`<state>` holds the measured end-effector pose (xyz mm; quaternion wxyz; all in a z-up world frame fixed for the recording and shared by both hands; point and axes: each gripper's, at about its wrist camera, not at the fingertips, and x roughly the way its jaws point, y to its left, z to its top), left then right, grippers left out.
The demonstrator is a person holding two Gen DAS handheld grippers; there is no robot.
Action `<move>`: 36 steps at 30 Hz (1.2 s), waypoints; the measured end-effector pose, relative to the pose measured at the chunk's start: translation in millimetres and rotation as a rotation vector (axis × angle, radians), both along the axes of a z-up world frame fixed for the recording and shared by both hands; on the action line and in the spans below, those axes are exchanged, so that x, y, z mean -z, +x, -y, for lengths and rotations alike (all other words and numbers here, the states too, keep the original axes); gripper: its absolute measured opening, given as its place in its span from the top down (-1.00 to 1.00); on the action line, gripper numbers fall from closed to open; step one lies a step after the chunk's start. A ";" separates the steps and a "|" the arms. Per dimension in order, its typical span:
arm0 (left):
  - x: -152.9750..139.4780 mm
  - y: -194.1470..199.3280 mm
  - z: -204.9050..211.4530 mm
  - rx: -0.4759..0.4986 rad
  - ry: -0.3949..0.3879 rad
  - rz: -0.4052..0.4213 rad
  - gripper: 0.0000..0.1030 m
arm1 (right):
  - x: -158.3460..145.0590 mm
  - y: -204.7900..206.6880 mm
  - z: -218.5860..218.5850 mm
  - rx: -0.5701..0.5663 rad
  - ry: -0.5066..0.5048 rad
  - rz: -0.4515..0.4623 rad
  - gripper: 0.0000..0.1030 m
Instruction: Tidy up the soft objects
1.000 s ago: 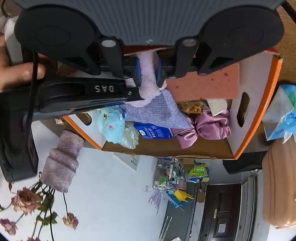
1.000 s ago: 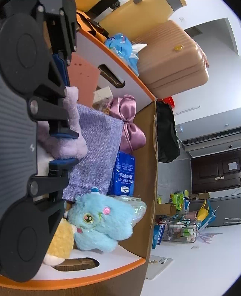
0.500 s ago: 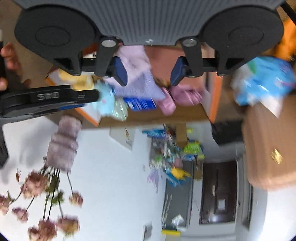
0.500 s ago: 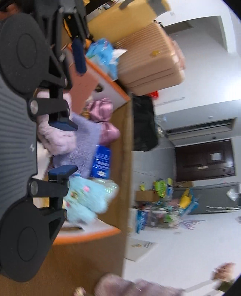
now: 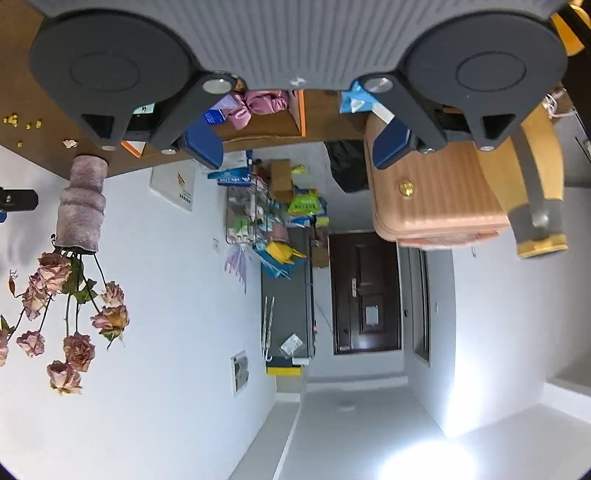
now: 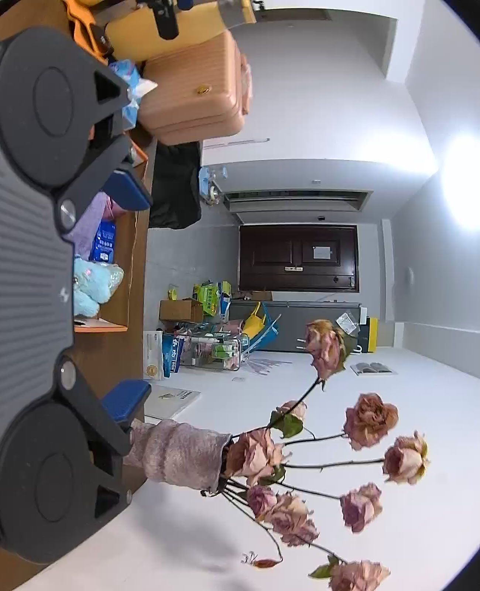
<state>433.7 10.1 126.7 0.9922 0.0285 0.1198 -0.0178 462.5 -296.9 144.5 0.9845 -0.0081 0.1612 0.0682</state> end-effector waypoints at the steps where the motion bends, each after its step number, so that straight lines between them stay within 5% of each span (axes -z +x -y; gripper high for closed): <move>1: -2.6 -4.3 0.7 0.006 -0.005 0.004 -0.74 | -2.3 -5.3 -0.9 -0.003 0.000 0.009 -0.91; 10: -12.4 -64.9 2.2 -0.008 -0.048 0.051 -0.80 | -3.5 -61.9 -5.5 0.001 0.013 0.087 -0.92; 17: 24.8 -162.1 4.8 -0.032 -0.054 0.104 -0.88 | 46.4 -162.5 -13.1 0.022 0.021 0.165 -0.93; 23: 69.8 -271.6 -3.3 -0.024 -0.032 0.162 -0.99 | 100.8 -271.1 -22.4 -0.012 0.018 0.149 -1.00; 27: 99.0 -320.8 -9.2 -0.055 -0.017 0.125 -0.99 | 130.9 -323.9 -29.2 -0.031 0.049 0.063 -1.00; 36: 116.6 -416.5 -21.5 -0.097 0.020 0.075 -1.00 | 143.7 -416.1 -54.9 -0.094 -0.012 0.025 -1.00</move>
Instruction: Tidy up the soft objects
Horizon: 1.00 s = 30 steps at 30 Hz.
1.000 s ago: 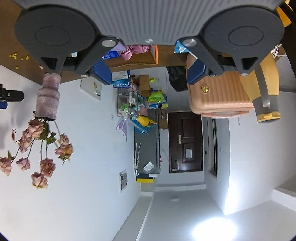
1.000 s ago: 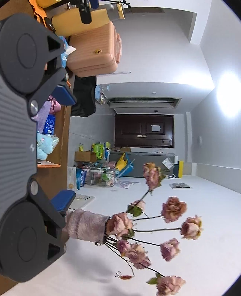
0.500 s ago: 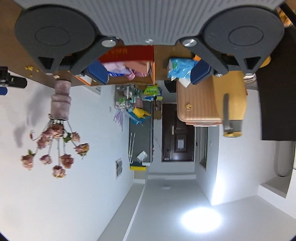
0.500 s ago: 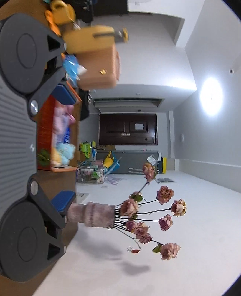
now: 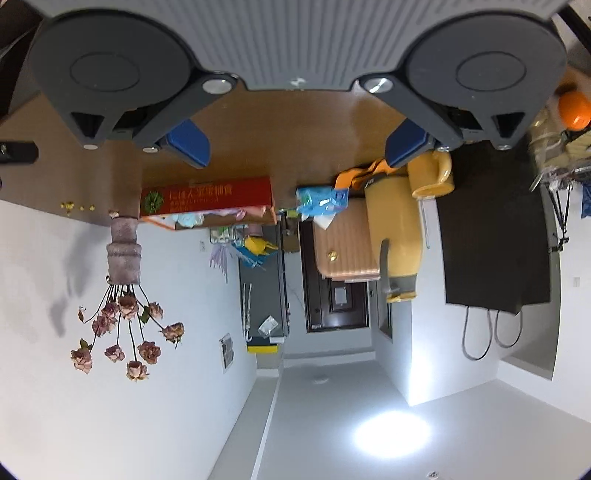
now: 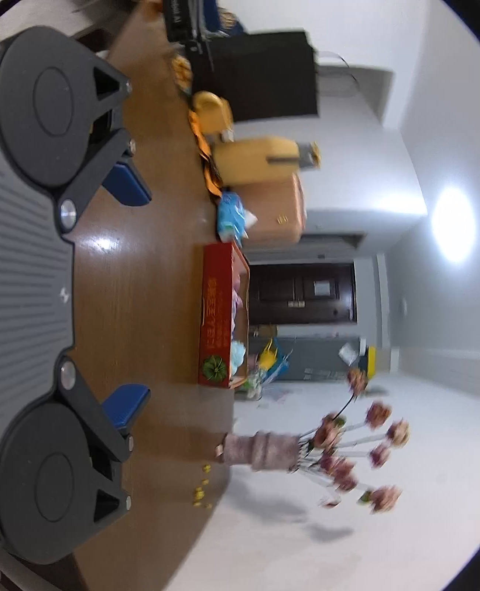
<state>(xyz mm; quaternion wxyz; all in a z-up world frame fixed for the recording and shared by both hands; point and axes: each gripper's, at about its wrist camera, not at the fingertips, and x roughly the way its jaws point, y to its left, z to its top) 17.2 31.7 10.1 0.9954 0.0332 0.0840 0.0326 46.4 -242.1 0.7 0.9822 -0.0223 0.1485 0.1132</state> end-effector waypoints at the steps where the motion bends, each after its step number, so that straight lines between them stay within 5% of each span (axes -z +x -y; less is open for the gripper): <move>1: 0.0 -2.9 -1.9 -0.005 -0.013 -0.004 -1.00 | -2.7 -3.4 -0.4 0.010 0.010 0.014 -1.00; 6: -11.2 -5.6 -4.9 -0.003 -0.057 0.023 -1.00 | -7.5 -12.6 6.1 0.019 0.122 0.041 -1.00; 30: -12.9 -2.8 -0.9 0.003 -0.043 0.010 -1.00 | -2.7 -2.6 7.6 0.067 0.114 0.049 -1.00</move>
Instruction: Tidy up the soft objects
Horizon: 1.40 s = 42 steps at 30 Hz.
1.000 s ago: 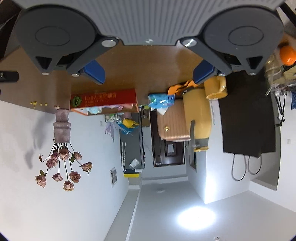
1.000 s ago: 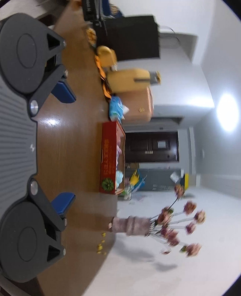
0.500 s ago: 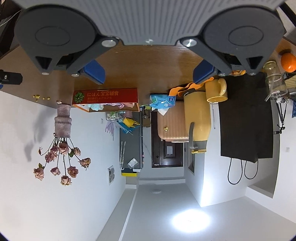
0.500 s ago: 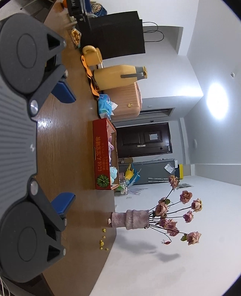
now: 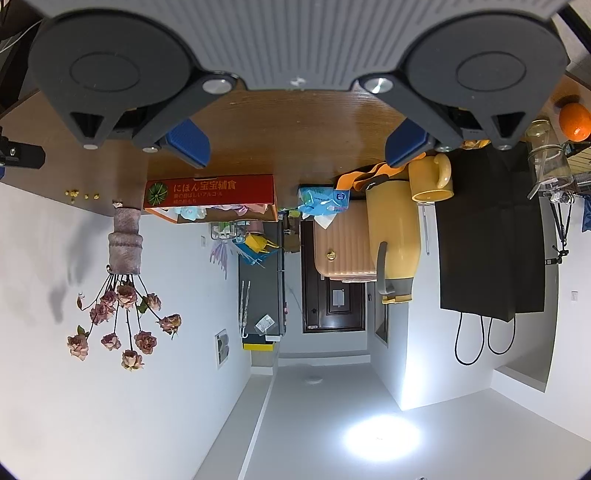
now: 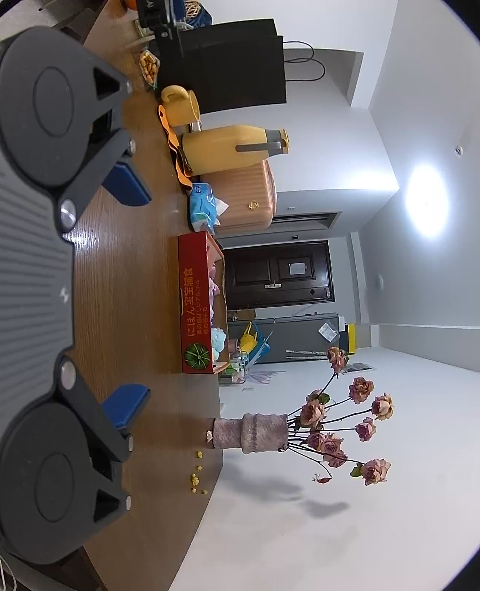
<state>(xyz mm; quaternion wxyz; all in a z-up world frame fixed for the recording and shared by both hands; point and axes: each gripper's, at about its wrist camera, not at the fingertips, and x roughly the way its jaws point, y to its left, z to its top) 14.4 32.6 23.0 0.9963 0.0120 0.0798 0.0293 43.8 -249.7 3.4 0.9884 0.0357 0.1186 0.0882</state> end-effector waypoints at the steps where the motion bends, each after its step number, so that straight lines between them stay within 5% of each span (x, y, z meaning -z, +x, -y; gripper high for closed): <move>1: 0.3 0.5 0.0 0.001 0.000 0.000 -1.00 | 0.0 0.0 0.0 0.001 0.001 0.000 -1.00; 42: 2.1 1.4 -3.2 0.014 -0.001 -0.005 -1.00 | 0.2 -0.2 5.6 0.024 0.010 0.005 -1.00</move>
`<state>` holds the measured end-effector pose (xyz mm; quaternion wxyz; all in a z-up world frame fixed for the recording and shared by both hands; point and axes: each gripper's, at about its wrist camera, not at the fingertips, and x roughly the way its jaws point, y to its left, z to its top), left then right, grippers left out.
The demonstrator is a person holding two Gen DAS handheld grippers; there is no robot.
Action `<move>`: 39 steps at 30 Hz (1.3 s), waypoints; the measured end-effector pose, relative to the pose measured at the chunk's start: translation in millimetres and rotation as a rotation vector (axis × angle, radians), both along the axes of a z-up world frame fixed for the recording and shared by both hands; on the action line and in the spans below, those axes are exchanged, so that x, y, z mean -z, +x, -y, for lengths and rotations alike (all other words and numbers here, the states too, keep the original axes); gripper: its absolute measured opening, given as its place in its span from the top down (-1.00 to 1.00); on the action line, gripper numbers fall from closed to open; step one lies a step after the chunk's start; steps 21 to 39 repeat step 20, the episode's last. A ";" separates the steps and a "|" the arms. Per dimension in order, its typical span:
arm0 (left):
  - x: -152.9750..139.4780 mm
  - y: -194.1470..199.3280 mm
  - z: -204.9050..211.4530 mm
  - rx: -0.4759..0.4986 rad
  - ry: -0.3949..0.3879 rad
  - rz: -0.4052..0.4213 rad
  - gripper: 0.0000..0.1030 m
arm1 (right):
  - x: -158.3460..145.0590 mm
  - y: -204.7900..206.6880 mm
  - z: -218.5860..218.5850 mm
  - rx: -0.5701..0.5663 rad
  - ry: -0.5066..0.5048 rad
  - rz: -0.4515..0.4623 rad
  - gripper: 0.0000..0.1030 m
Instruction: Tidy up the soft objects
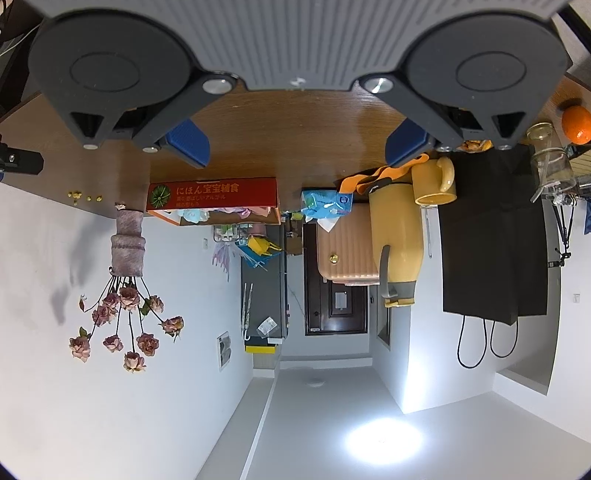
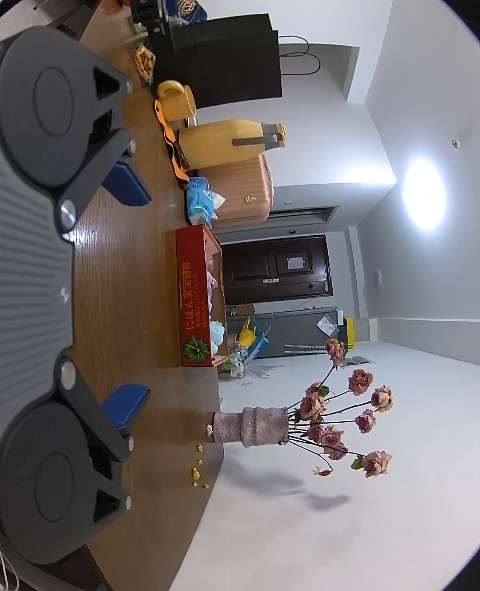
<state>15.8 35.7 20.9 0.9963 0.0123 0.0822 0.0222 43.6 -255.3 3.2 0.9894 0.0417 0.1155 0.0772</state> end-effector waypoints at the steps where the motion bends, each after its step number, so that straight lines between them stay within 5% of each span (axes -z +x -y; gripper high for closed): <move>1: -0.2 -0.6 0.4 0.002 0.003 0.004 -1.00 | 0.1 -0.3 0.5 0.000 0.003 0.001 -1.00; 39: 1.9 -3.1 5.3 -0.011 0.011 0.017 -1.00 | 2.0 -1.7 1.5 0.008 0.000 0.009 -1.00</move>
